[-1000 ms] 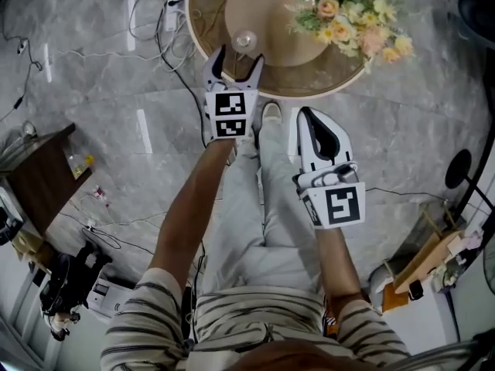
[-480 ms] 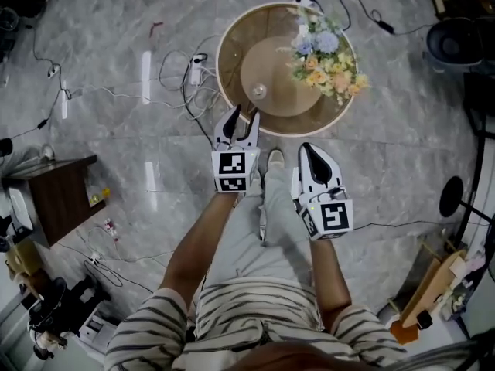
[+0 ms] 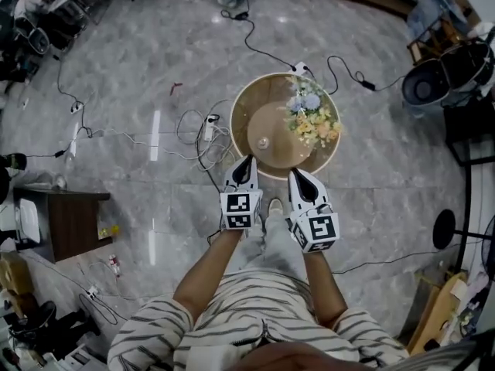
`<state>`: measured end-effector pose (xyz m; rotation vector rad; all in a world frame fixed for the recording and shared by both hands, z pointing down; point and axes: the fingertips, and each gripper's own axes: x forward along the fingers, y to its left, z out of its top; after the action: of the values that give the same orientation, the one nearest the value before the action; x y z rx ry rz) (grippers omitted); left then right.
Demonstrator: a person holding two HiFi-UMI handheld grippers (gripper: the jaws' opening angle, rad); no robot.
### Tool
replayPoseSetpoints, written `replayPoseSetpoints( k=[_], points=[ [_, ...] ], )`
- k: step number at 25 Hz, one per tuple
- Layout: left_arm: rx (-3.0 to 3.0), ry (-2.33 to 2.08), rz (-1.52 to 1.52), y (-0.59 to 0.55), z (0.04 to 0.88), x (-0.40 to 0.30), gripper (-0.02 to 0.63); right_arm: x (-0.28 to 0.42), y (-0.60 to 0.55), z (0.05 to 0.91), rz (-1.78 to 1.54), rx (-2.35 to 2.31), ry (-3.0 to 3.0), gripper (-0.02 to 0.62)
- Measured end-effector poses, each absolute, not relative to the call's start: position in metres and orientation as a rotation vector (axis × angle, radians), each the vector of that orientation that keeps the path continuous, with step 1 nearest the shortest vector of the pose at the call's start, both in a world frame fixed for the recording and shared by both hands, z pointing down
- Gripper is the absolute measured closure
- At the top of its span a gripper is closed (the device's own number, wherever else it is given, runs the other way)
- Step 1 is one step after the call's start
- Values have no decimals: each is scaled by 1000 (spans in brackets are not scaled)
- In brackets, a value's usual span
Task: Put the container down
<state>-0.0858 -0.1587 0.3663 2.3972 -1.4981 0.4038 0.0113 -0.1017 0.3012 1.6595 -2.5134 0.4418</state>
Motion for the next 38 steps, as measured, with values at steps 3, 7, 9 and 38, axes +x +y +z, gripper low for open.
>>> replayPoseSetpoints(
  k=[3,7,9,38],
  points=[
    [2406,-1505,376,-149,336,-89,607,8,-93,274,398,1653,-2542,586],
    [2445,-1509,363,-135,296,-93,607,3,-85,246,359,1645,-2567,586],
    [2469,-1507,344,-127,278,-93,607,2,-82,232,336,1631,-2586,586],
    [2718,-1420,94,-103,175,-77,604,10,-106,176,211,1571,-2687,586]
  ],
)
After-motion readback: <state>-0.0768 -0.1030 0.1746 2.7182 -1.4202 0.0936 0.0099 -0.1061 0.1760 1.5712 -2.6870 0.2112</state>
